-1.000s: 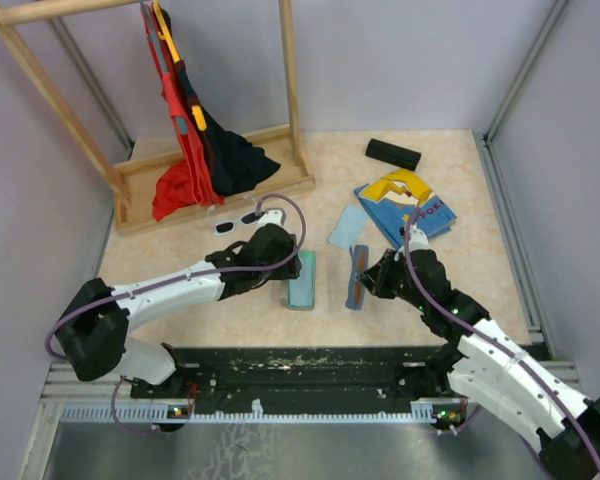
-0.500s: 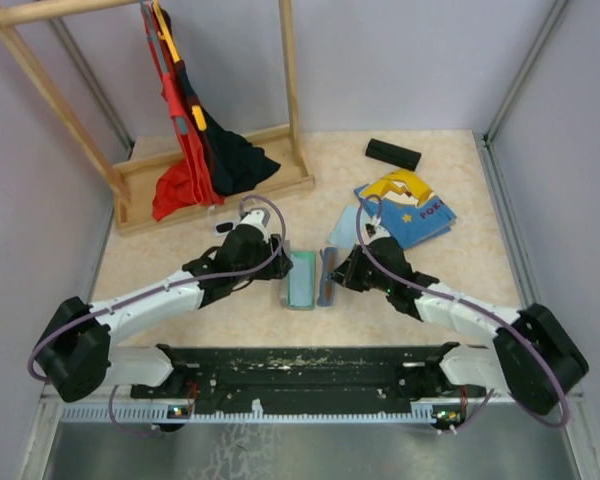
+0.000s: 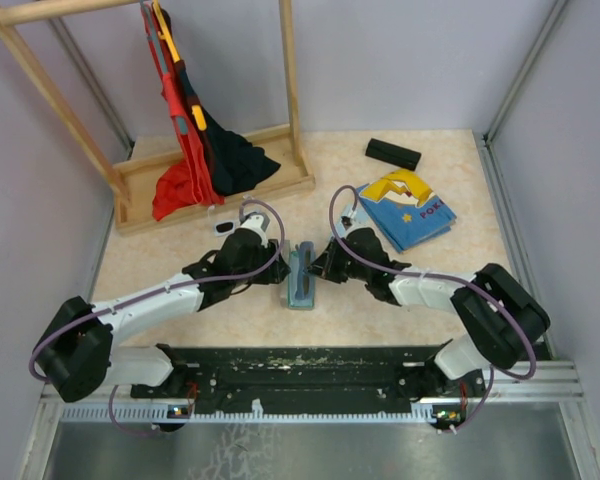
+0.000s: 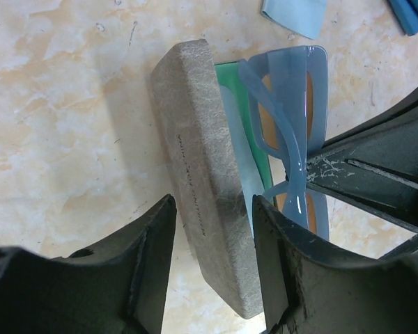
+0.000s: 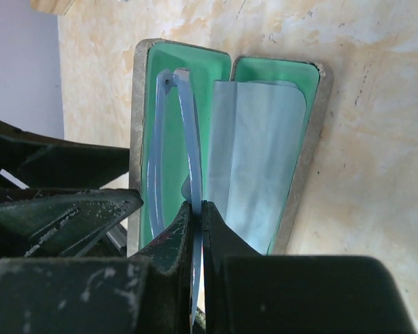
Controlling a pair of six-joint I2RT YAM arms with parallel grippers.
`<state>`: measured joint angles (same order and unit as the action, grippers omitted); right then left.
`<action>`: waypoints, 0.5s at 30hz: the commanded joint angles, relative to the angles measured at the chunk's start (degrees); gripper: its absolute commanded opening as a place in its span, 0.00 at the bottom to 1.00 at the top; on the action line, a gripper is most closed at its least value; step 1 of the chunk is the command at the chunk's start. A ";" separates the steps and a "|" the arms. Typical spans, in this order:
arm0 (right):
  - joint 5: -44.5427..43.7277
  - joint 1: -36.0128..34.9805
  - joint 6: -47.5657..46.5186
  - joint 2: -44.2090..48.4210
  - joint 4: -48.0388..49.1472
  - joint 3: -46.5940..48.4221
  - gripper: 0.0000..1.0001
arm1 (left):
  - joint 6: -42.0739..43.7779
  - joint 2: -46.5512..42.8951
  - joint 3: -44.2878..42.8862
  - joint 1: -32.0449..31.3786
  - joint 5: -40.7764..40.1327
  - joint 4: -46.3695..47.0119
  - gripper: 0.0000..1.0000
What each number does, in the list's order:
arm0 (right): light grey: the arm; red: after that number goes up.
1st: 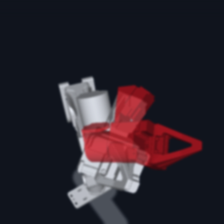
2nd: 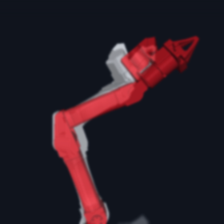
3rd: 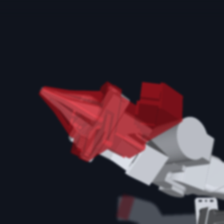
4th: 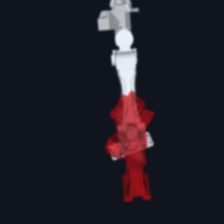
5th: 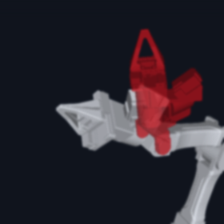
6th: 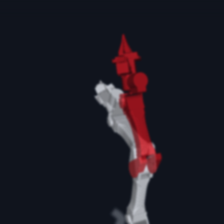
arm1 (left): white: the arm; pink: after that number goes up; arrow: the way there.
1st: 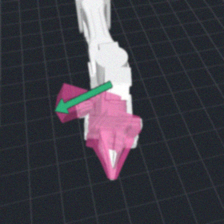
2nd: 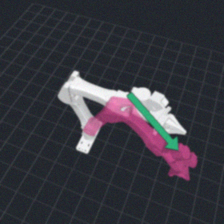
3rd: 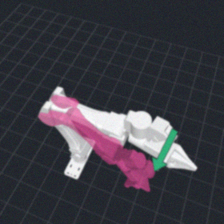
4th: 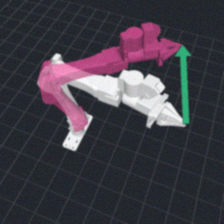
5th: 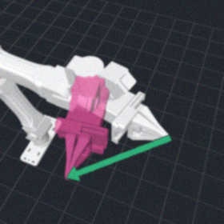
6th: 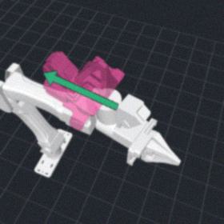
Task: Organize the sunglasses
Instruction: Place the sunglasses in the sunglasses case.
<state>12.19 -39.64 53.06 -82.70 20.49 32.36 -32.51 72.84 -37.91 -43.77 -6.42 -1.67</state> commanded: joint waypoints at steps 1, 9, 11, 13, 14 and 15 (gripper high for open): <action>1.68 -0.44 0.27 -2.40 4.42 3.72 0.00 | 0.43 -1.48 0.90 0.35 0.05 1.06 0.53; 1.31 -0.53 -0.80 -4.57 2.74 4.91 0.00 | 0.65 -1.64 1.12 0.35 -0.35 0.73 0.53; 1.22 -0.53 -0.96 -4.97 2.65 4.98 0.00 | 0.71 -1.62 1.00 0.35 -0.43 0.65 0.53; 1.10 -0.49 -1.00 -5.38 2.51 5.07 0.00 | 0.83 -1.50 0.91 0.35 -0.37 0.68 0.53; 1.09 -0.52 -1.11 -5.57 2.48 5.16 0.00 | 0.87 -1.41 0.83 0.35 -0.40 0.58 0.53; 1.09 -0.52 -1.16 -5.79 2.30 5.25 0.00 | 0.94 -1.34 0.82 0.35 -0.47 0.56 0.52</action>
<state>13.37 -39.66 52.97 -87.74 20.56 34.68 -32.47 72.60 -37.23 -43.70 -6.46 -1.67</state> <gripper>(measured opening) 0.023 0.528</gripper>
